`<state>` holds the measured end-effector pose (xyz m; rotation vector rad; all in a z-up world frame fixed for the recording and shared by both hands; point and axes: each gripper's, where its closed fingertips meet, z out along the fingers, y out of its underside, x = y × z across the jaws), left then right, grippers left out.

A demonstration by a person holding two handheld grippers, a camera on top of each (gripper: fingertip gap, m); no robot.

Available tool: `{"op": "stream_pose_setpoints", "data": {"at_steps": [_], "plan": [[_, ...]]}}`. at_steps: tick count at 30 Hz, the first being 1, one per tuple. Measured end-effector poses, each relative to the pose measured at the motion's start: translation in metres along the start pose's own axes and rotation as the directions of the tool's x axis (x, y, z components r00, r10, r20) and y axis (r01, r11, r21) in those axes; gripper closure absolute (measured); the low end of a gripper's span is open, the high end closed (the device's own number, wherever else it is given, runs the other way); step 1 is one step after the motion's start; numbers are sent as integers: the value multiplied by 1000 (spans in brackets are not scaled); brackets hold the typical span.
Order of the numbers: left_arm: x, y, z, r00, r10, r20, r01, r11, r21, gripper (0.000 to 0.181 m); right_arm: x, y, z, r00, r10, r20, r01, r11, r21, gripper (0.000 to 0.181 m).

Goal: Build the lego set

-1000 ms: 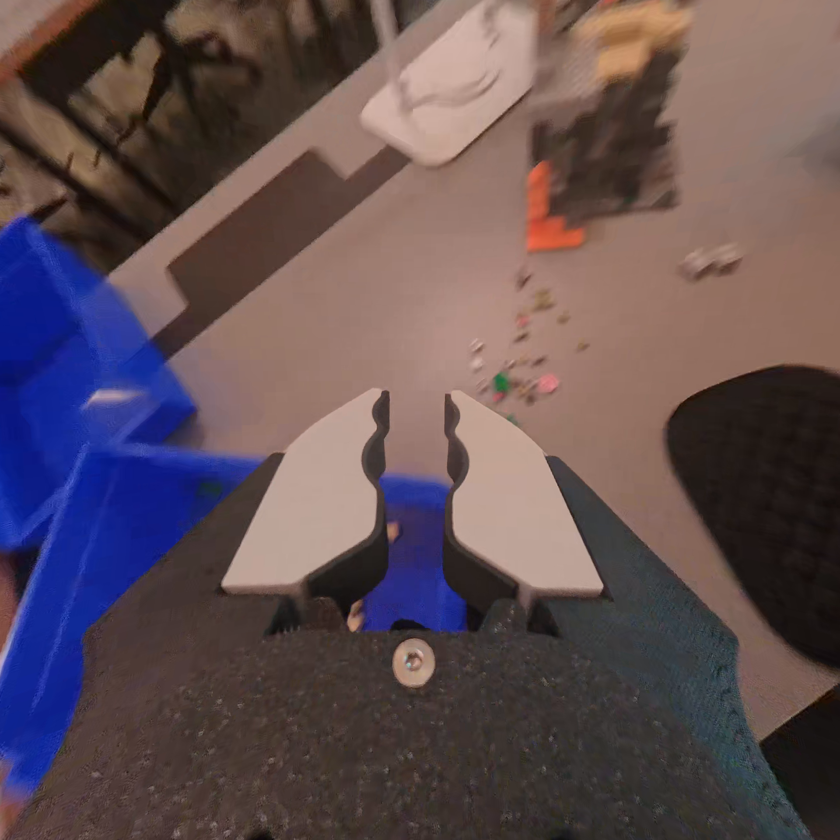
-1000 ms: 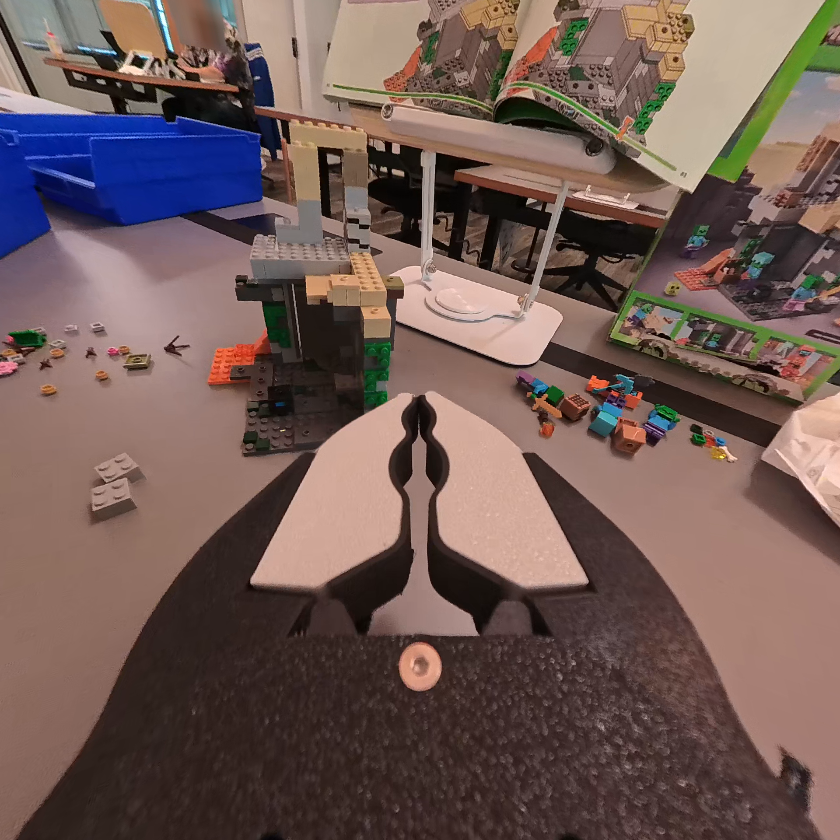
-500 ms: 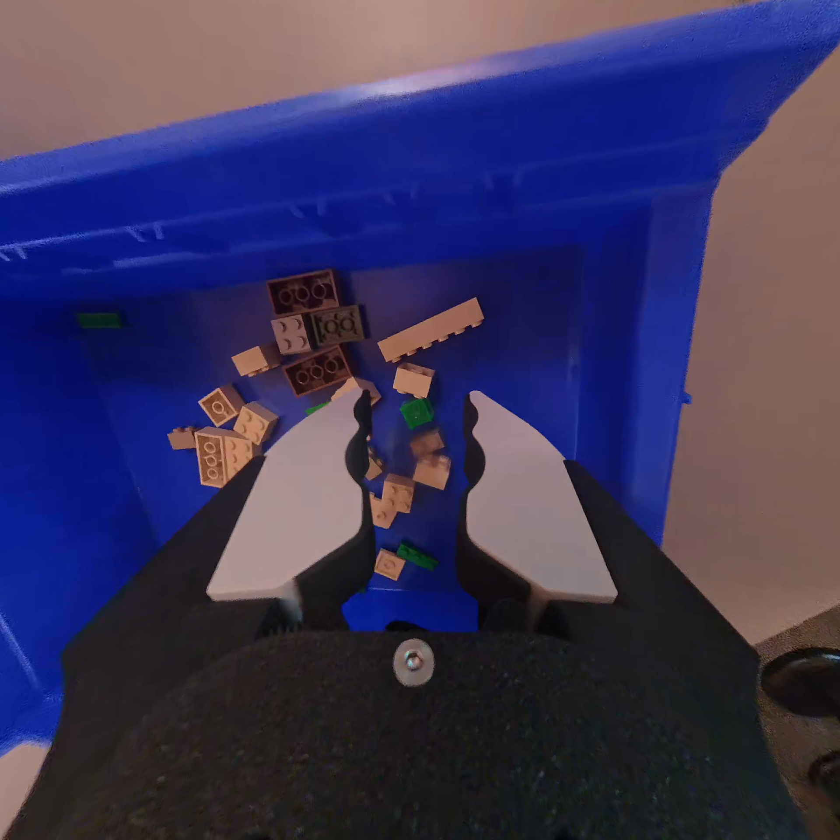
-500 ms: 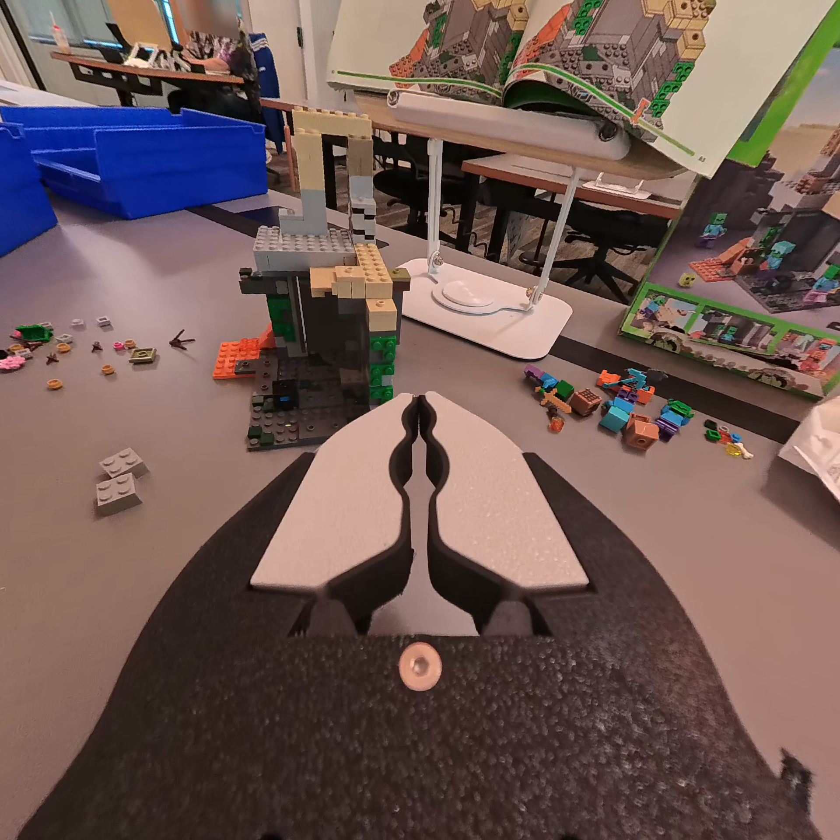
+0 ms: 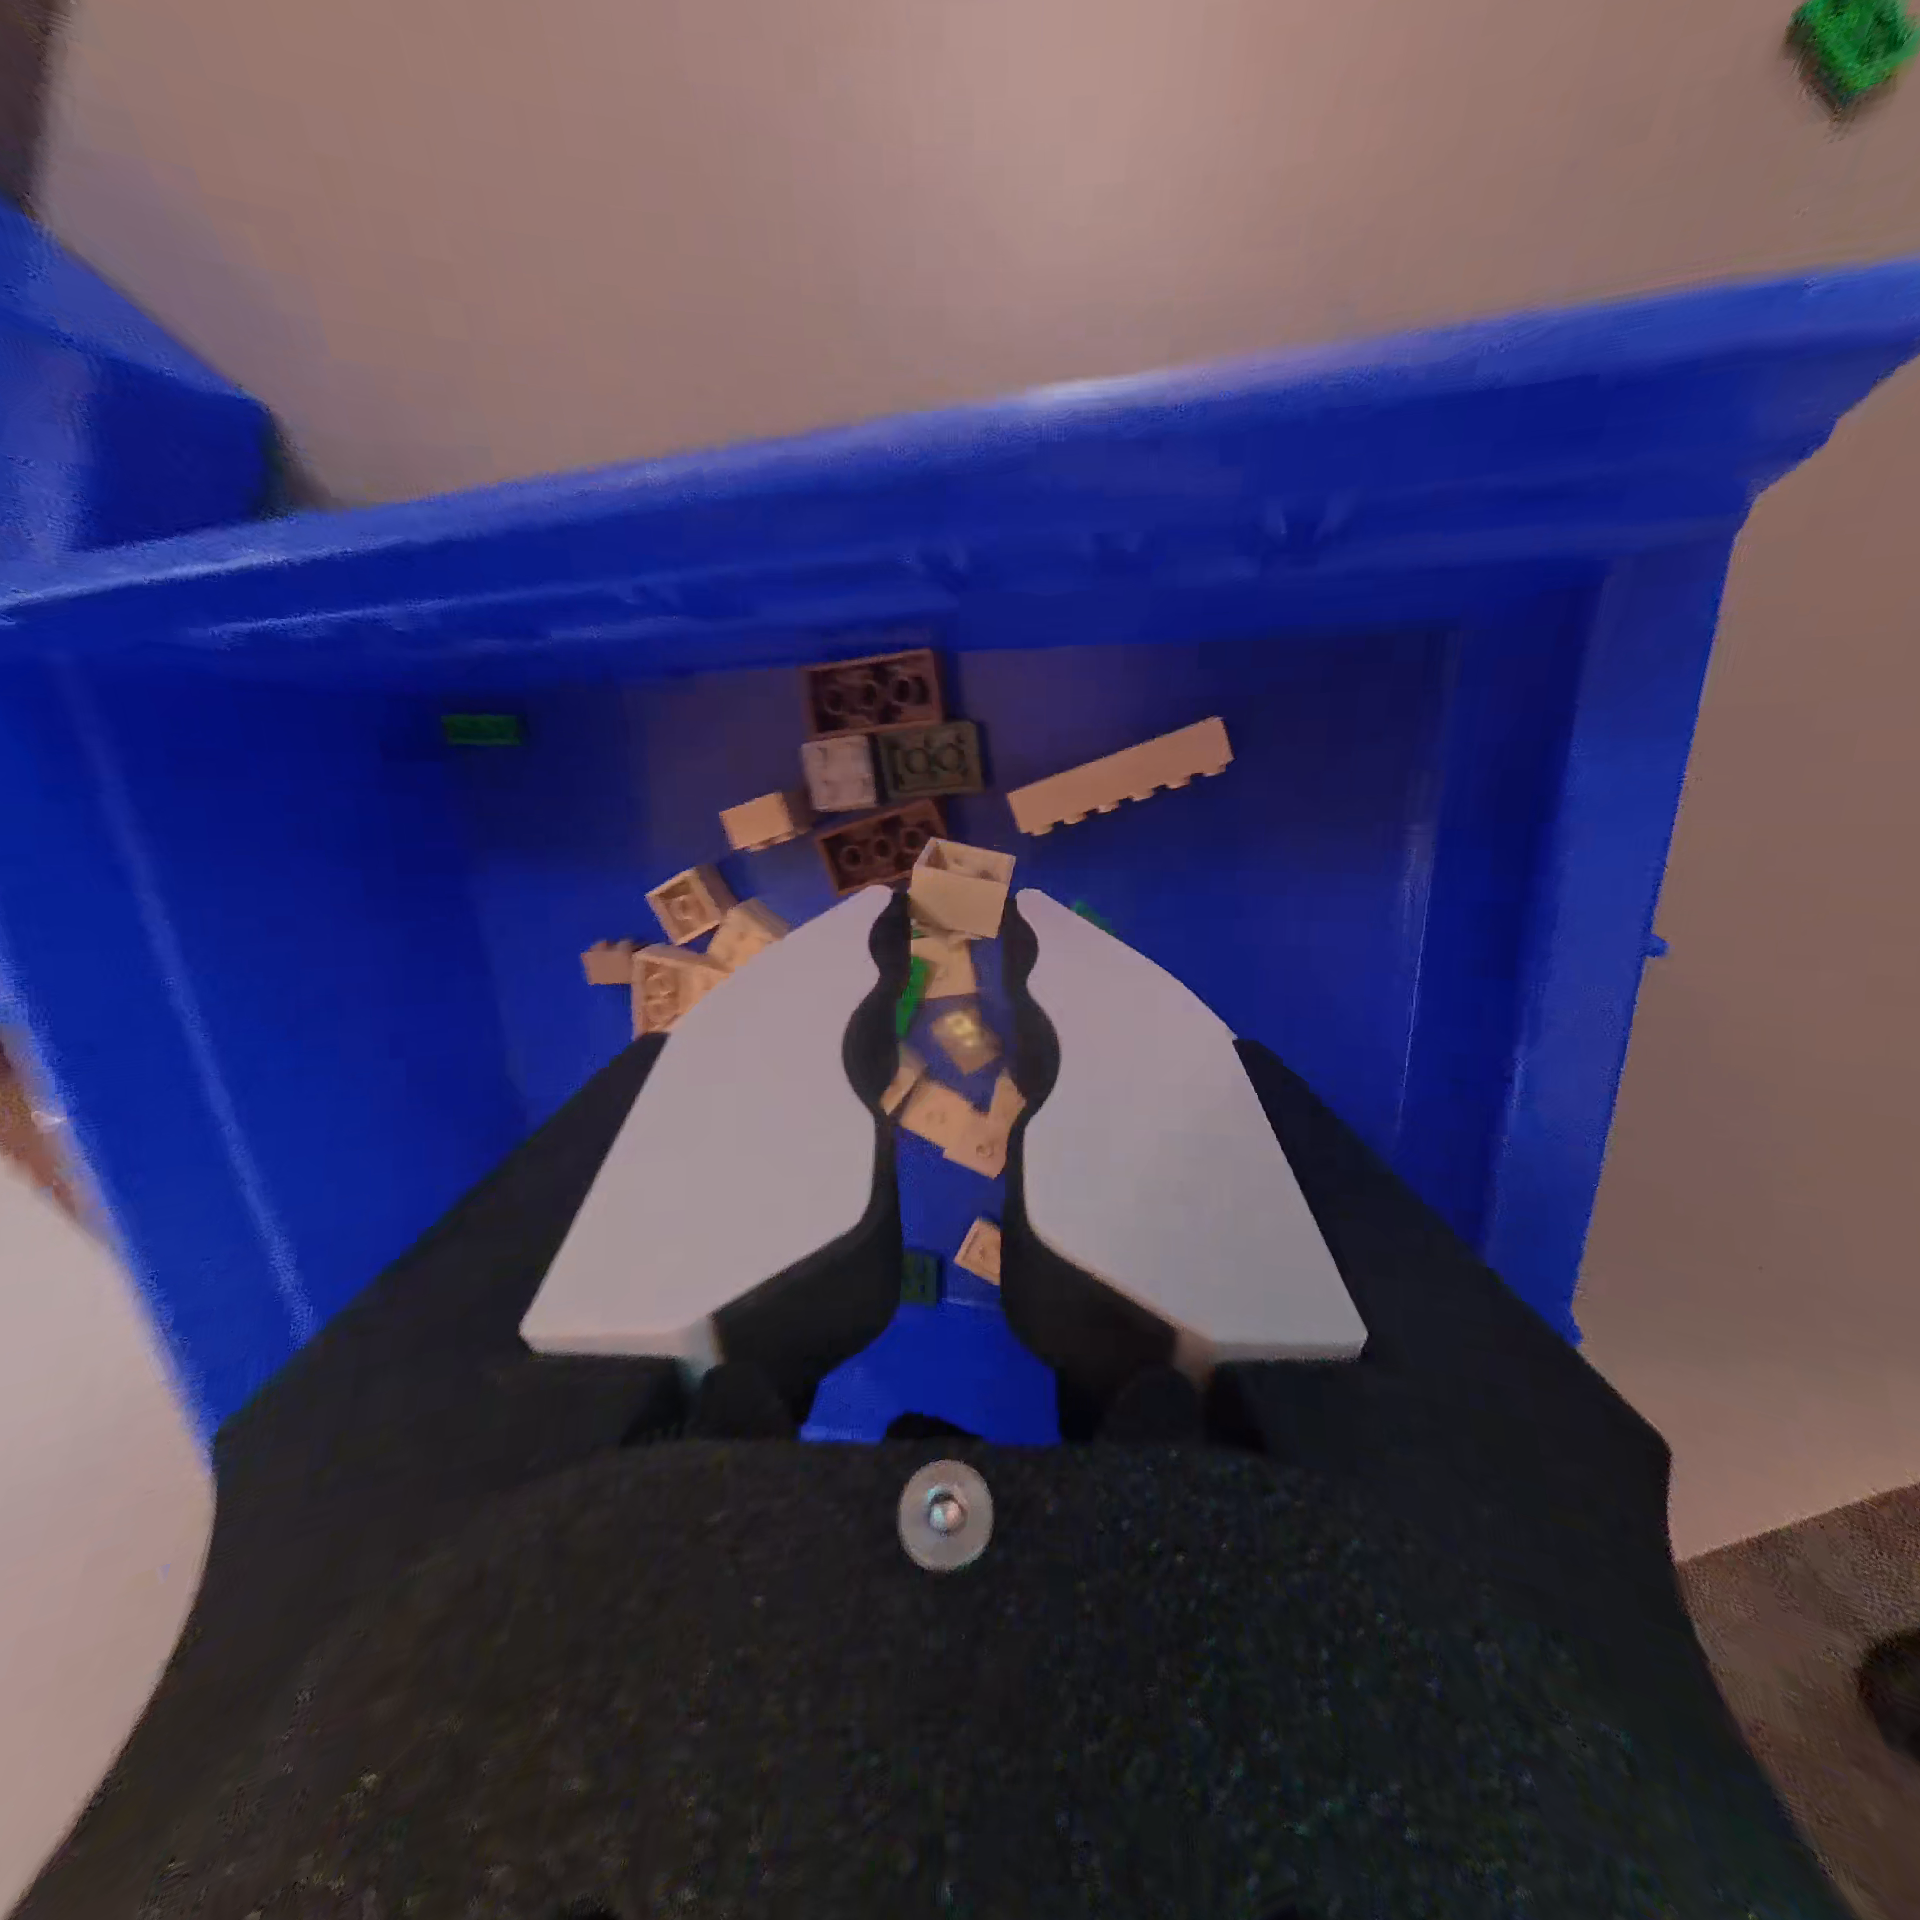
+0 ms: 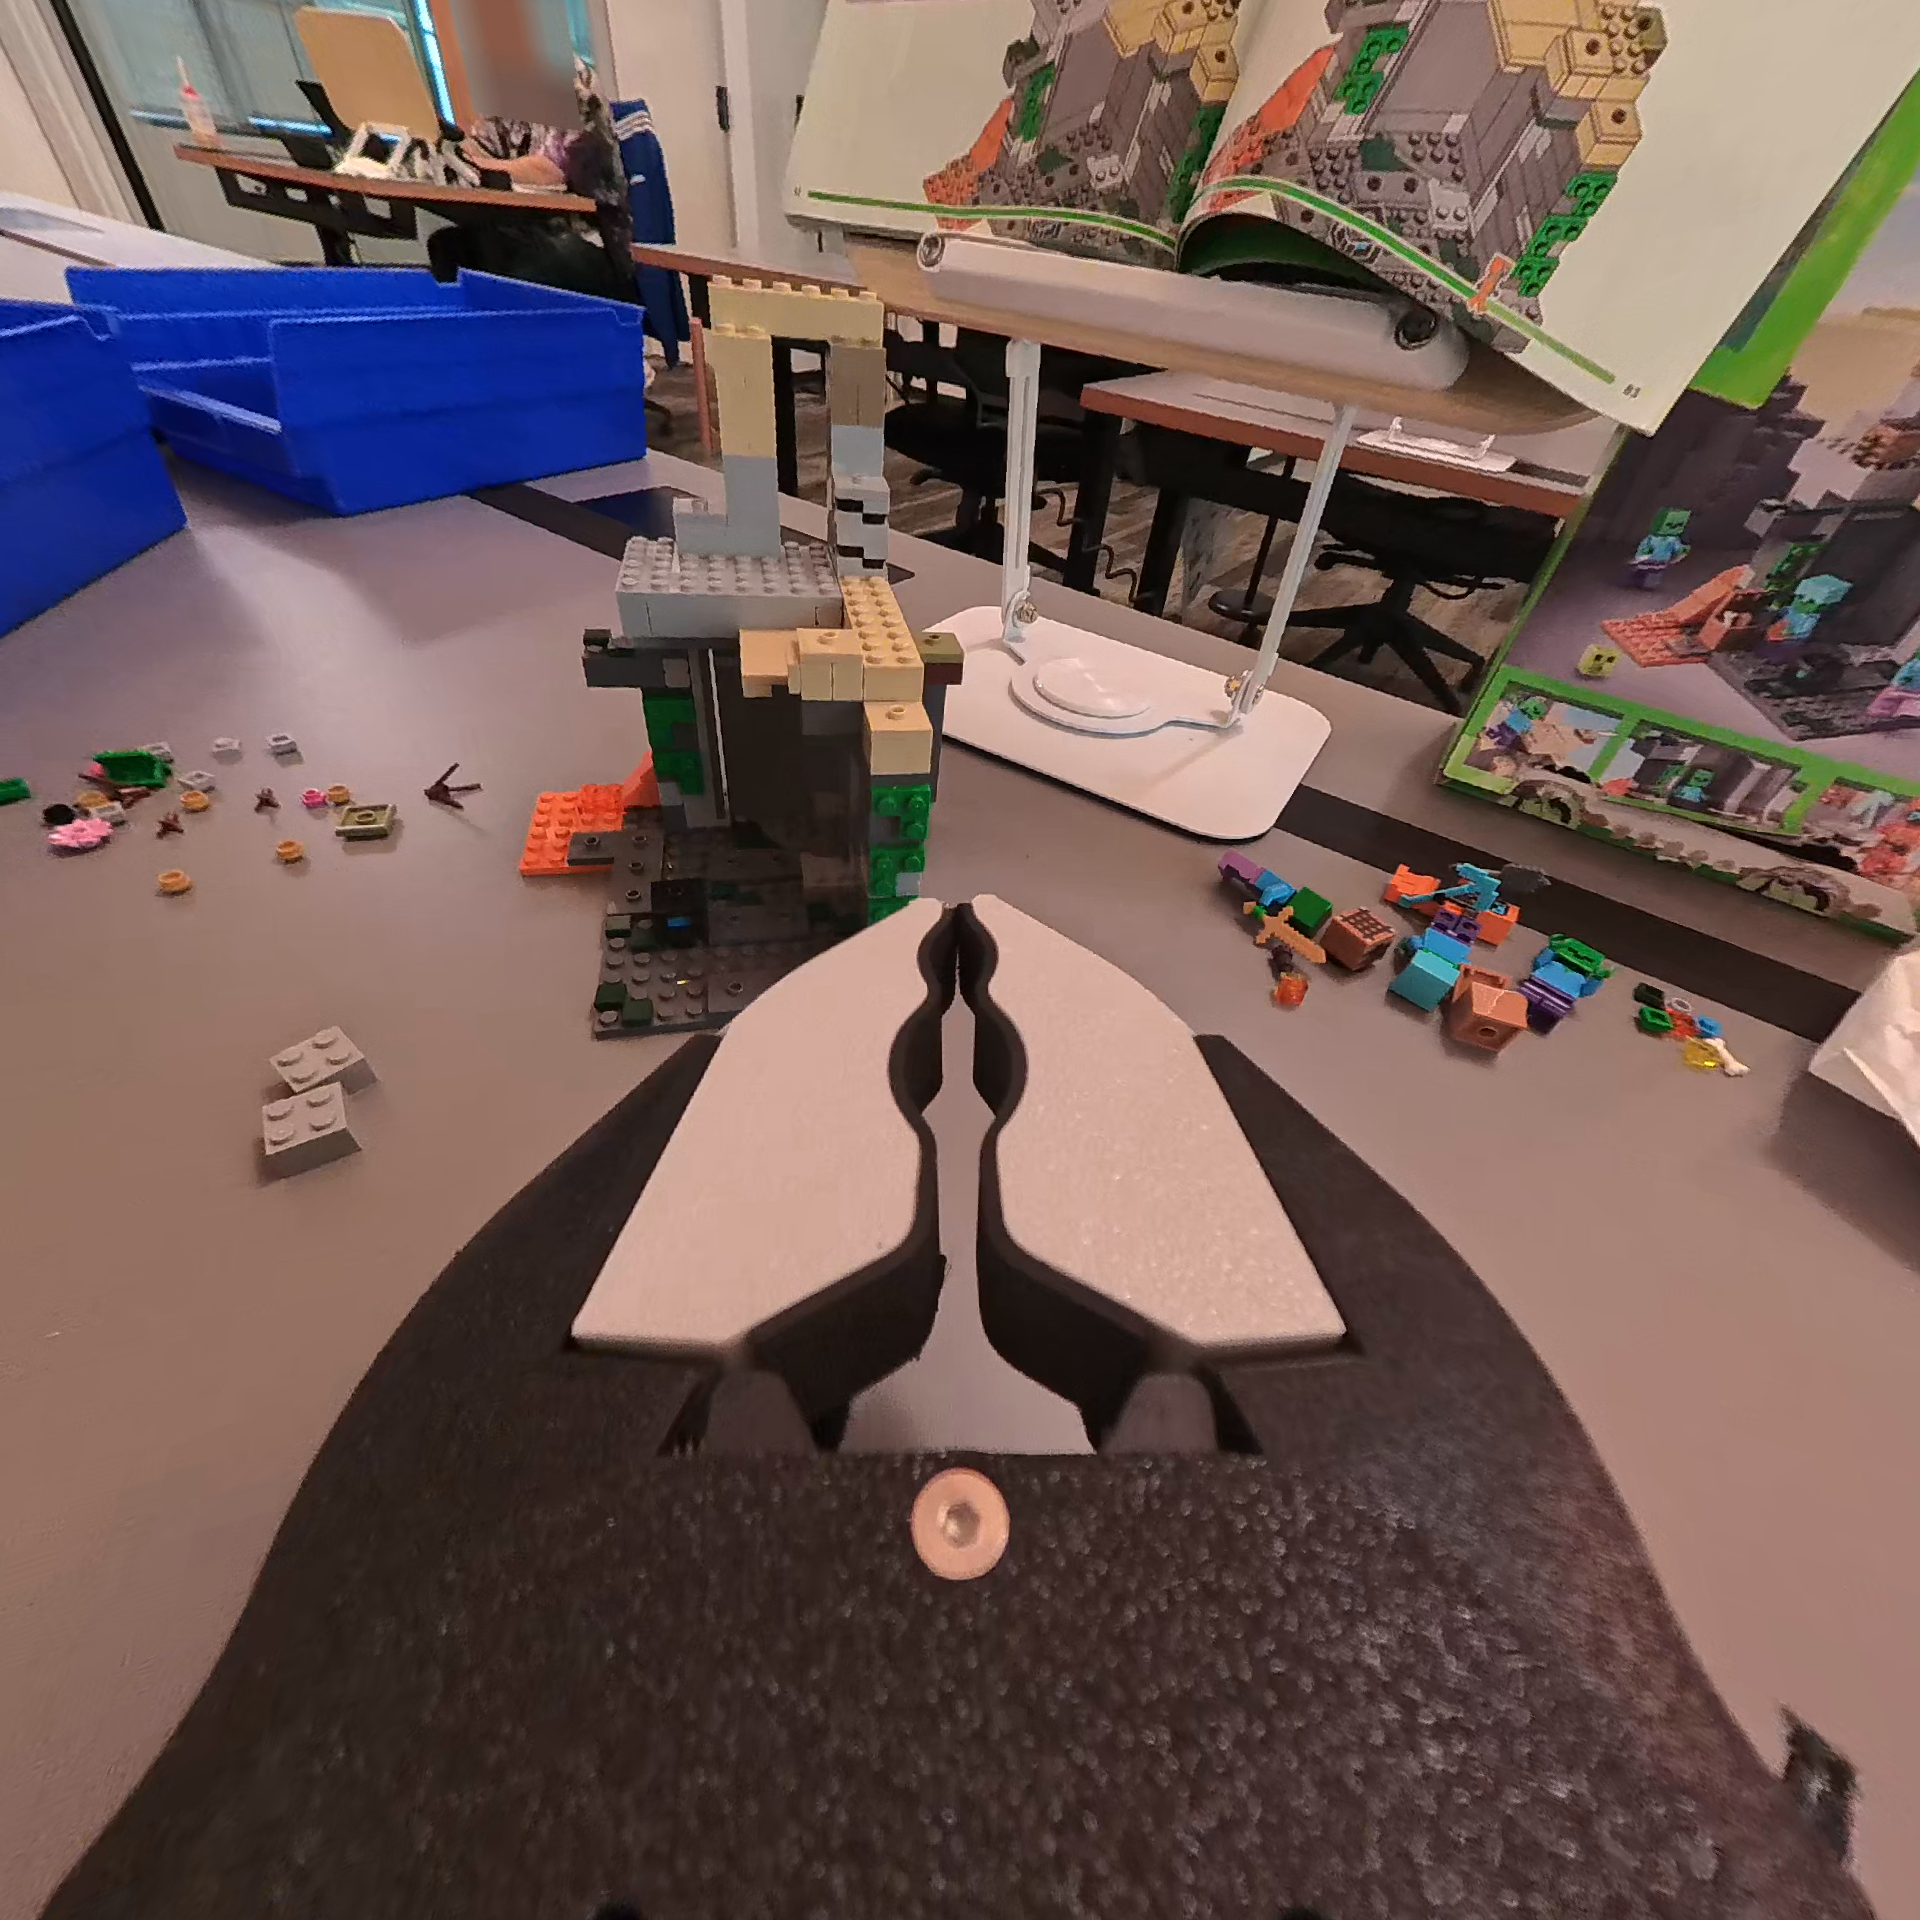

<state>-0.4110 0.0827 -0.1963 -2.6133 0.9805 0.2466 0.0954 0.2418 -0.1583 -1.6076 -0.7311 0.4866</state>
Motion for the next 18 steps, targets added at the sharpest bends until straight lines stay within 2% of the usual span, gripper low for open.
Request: {"op": "stream_pose_setpoints", "data": {"at_steps": [4,8,11,13,18], "plan": [[-15,-37,-49,990,-81,113,63,986,157,164,-2,-3,-1,1000,-4,8,4,1000,9,181],[9,-108,-98,987,-116,107,65,916,395,165,-10,-8,-1,999,-32,32,32,999,25,181],[56,-169,-116,995,-94,-21,90,834,544,165,-25,-16,-3,992,-100,82,94,993,68,181],[94,-206,-117,983,-65,-169,157,774,613,165,-39,-23,-6,979,-163,122,150,983,104,181],[181,-275,-93,859,36,-510,346,695,631,165,-89,-37,-18,904,-339,262,296,936,192,181]]}}
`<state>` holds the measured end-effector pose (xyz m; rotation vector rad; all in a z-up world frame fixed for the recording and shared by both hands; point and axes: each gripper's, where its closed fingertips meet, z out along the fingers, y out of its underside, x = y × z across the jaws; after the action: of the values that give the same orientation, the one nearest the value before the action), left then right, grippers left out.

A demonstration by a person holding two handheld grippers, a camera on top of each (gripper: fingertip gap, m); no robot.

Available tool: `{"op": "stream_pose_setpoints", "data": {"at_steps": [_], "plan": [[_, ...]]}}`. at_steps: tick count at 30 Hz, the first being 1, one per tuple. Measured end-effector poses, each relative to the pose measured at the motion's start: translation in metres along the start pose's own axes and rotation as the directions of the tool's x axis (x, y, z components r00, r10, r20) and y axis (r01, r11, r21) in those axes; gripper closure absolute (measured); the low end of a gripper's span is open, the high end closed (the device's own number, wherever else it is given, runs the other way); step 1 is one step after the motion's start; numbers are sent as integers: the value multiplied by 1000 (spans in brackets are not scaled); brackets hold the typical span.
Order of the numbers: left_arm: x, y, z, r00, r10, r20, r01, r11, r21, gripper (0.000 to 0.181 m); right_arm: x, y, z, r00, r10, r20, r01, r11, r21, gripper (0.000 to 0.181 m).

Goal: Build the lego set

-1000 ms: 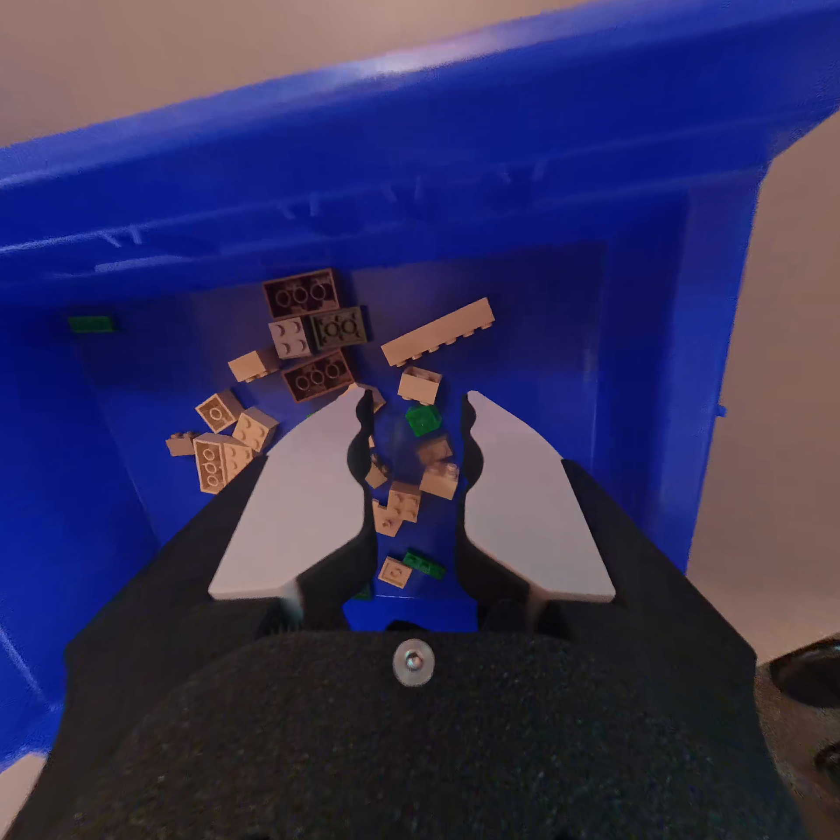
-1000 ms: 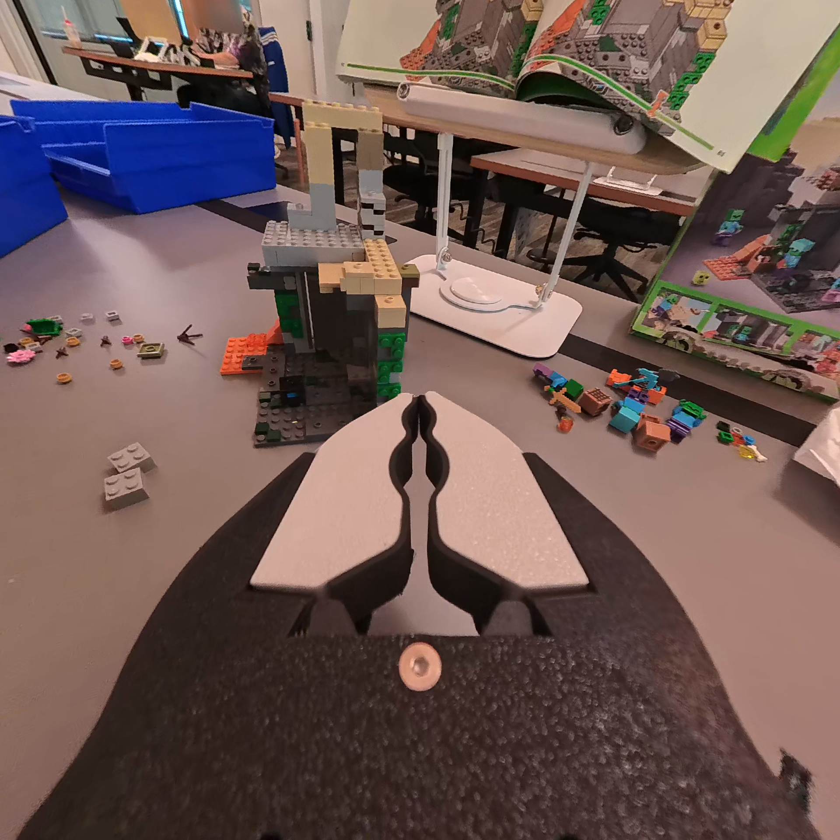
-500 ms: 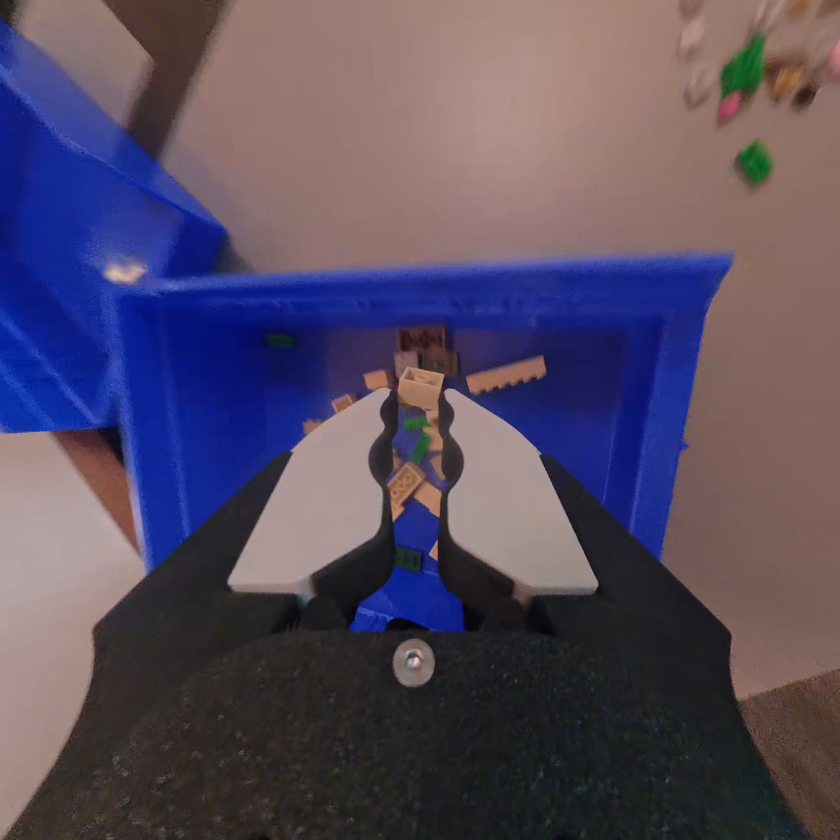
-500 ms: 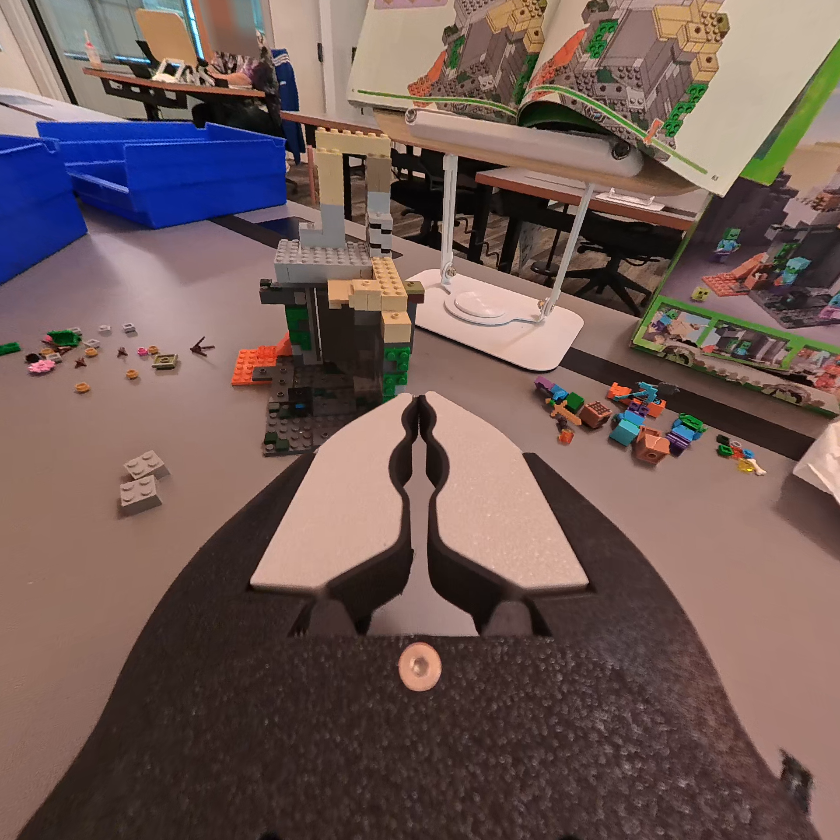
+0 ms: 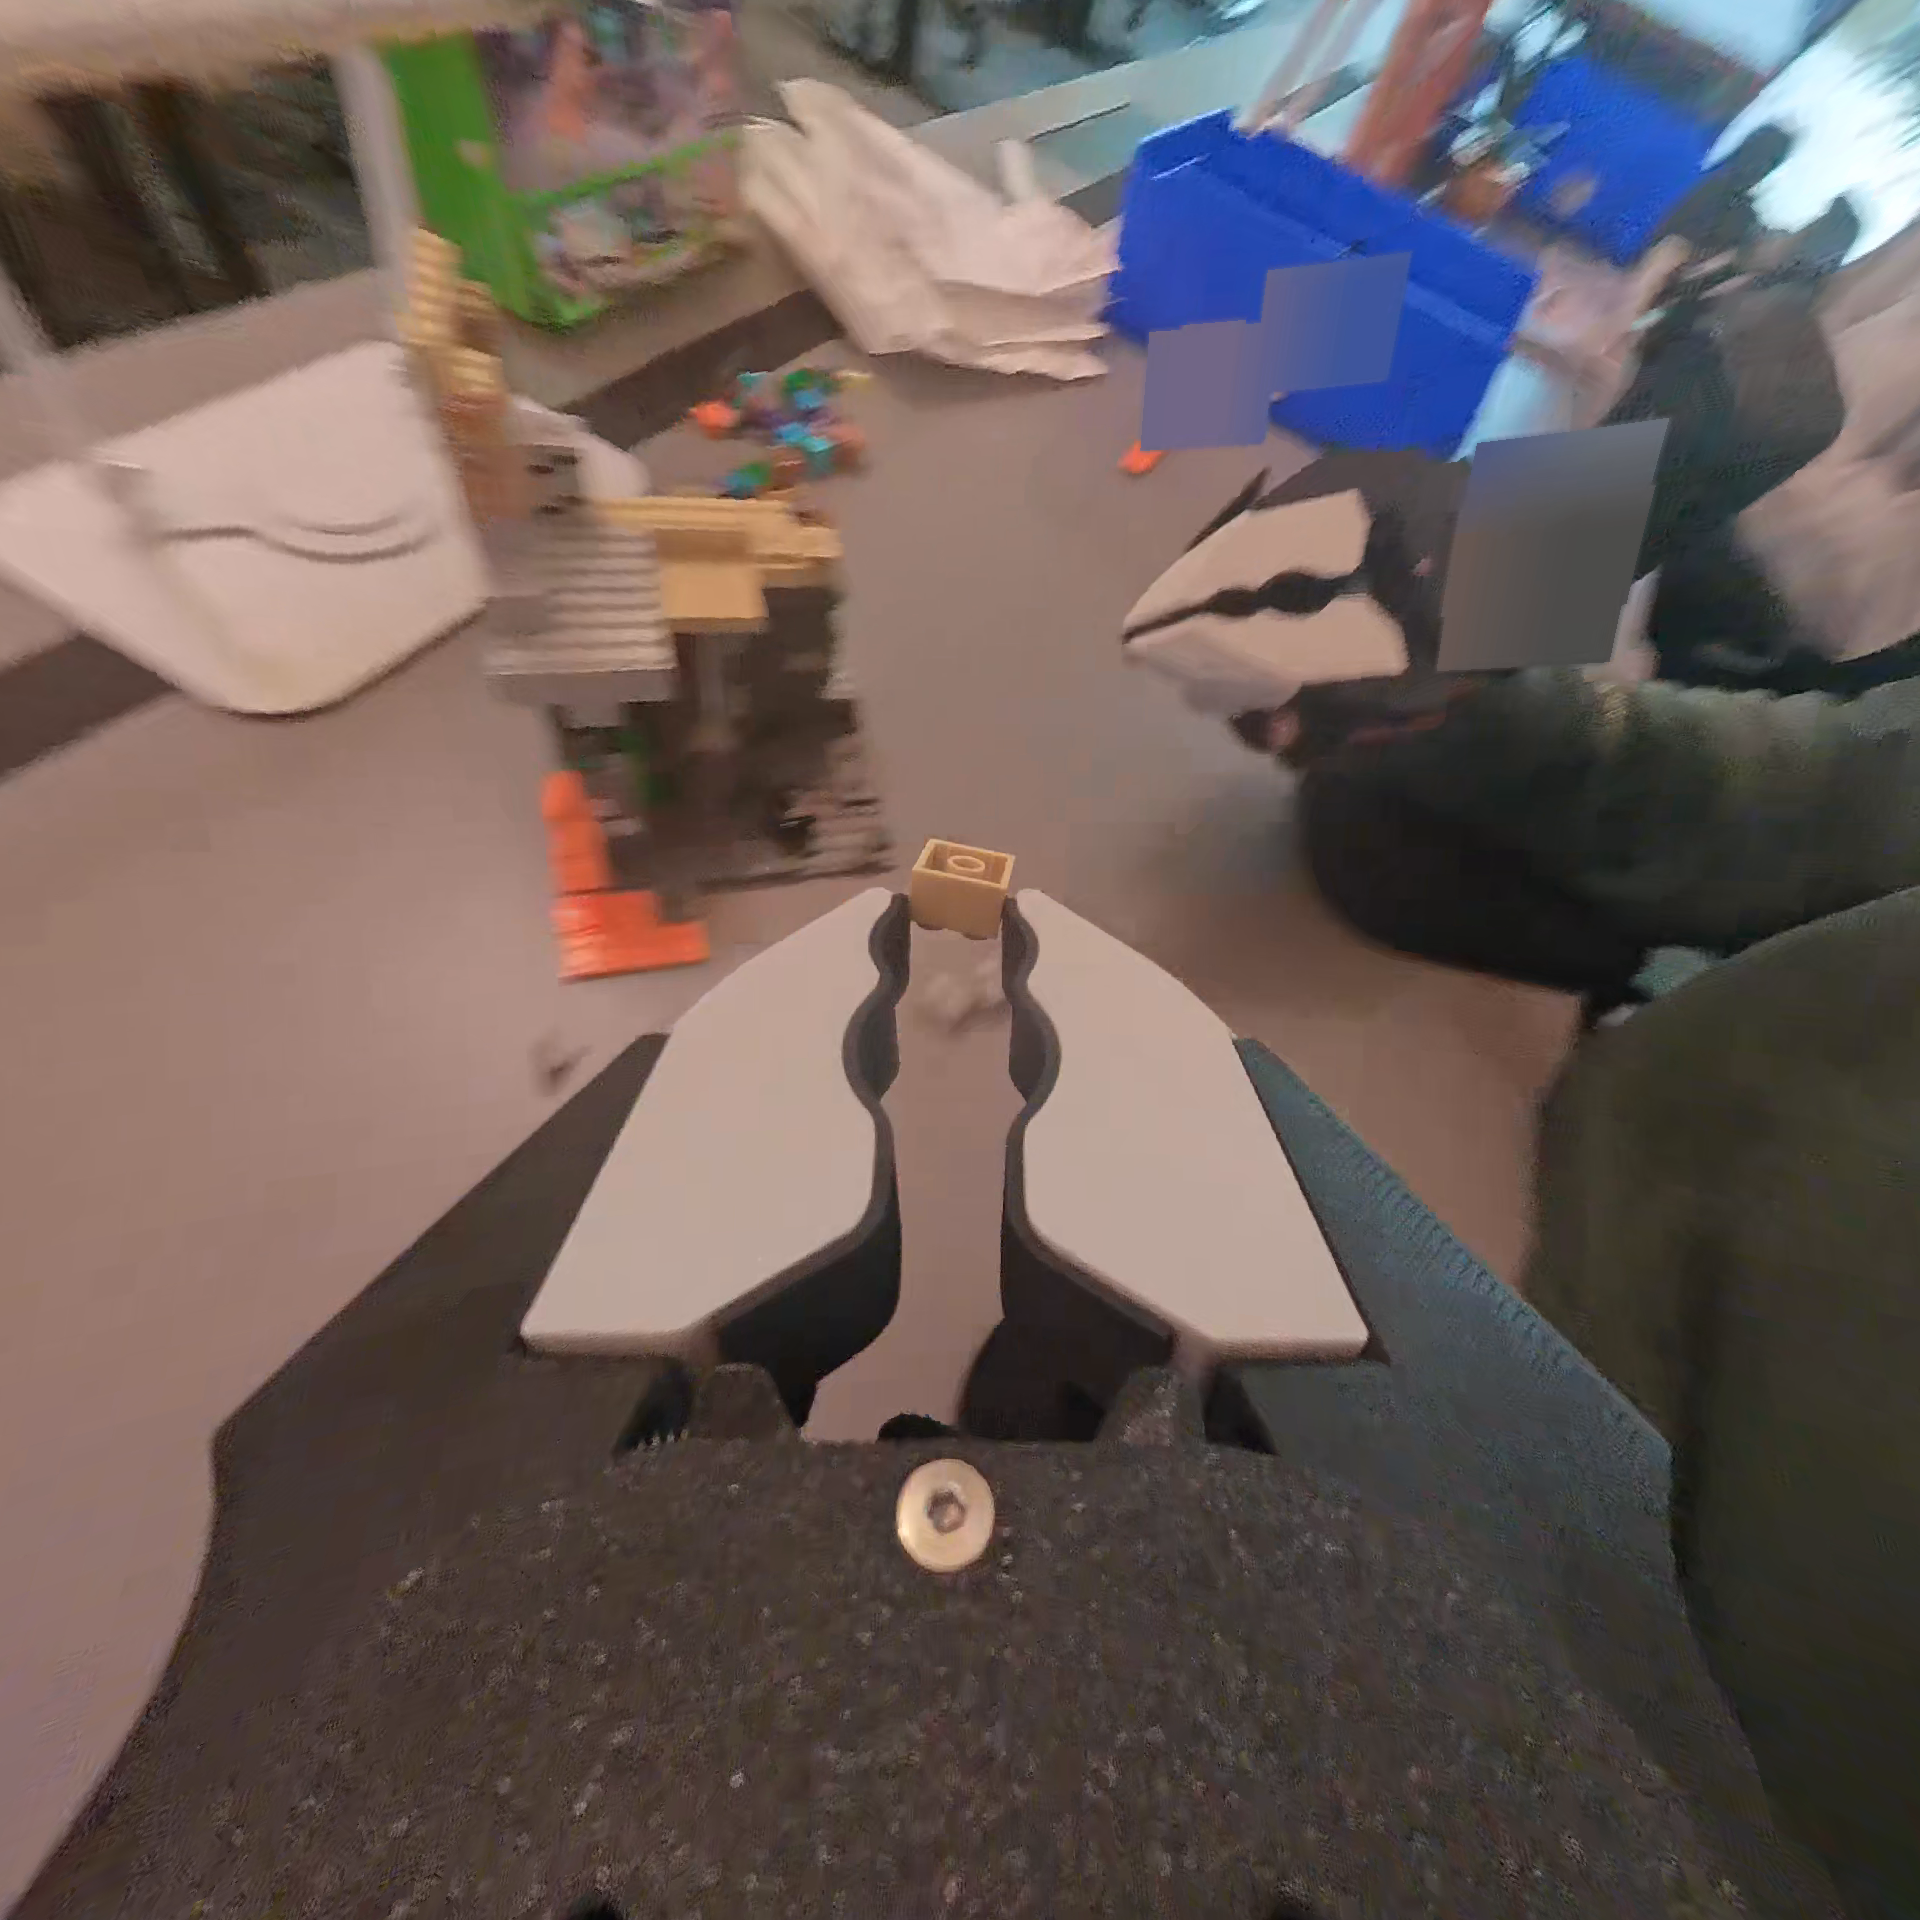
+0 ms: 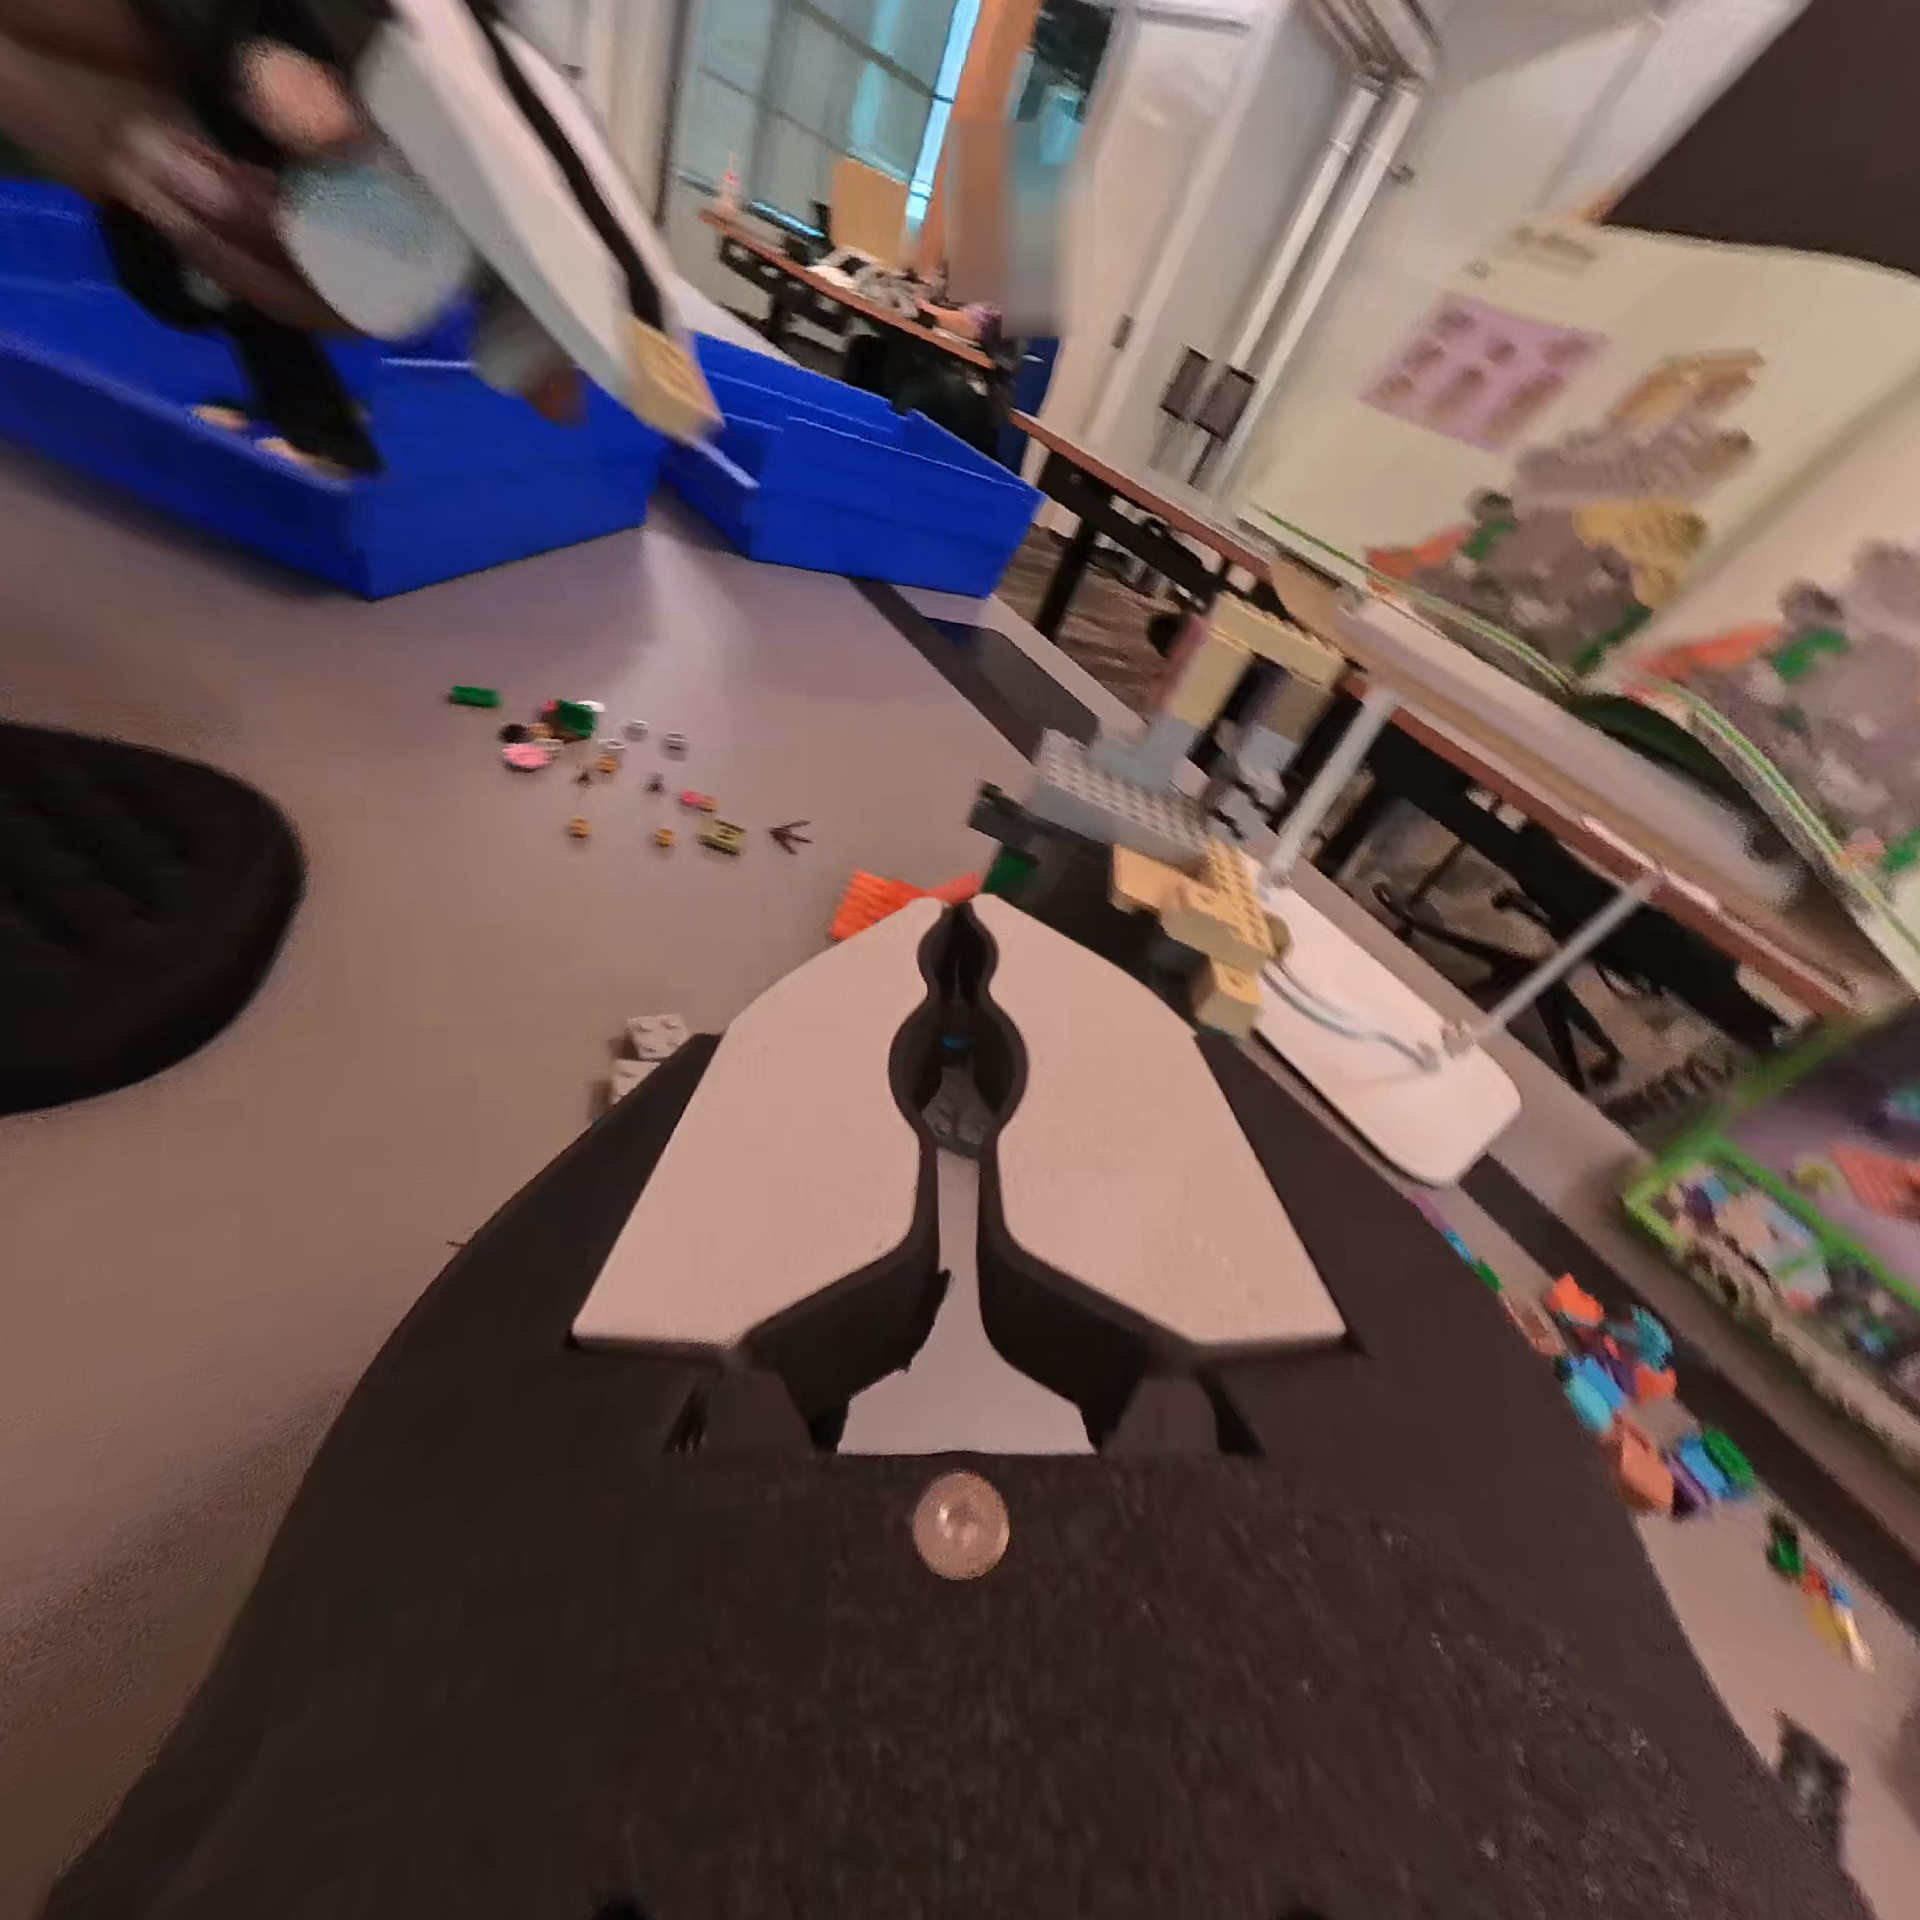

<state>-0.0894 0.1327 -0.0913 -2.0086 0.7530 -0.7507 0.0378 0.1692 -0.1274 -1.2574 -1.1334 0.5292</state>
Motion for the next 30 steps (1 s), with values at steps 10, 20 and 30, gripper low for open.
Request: {"op": "stream_pose_setpoints", "data": {"at_steps": [10,20,30], "plan": [[58,25,102,891,-273,-363,265,962,-74,165,-51,-2,6,864,-489,119,495,869,-24,157],[59,39,111,953,180,-244,-186,982,-2,157,-65,25,-3,862,230,451,-115,957,-268,169],[105,64,113,651,733,-198,-735,674,76,147,-100,15,-45,130,819,559,-458,550,-698,170]]}}
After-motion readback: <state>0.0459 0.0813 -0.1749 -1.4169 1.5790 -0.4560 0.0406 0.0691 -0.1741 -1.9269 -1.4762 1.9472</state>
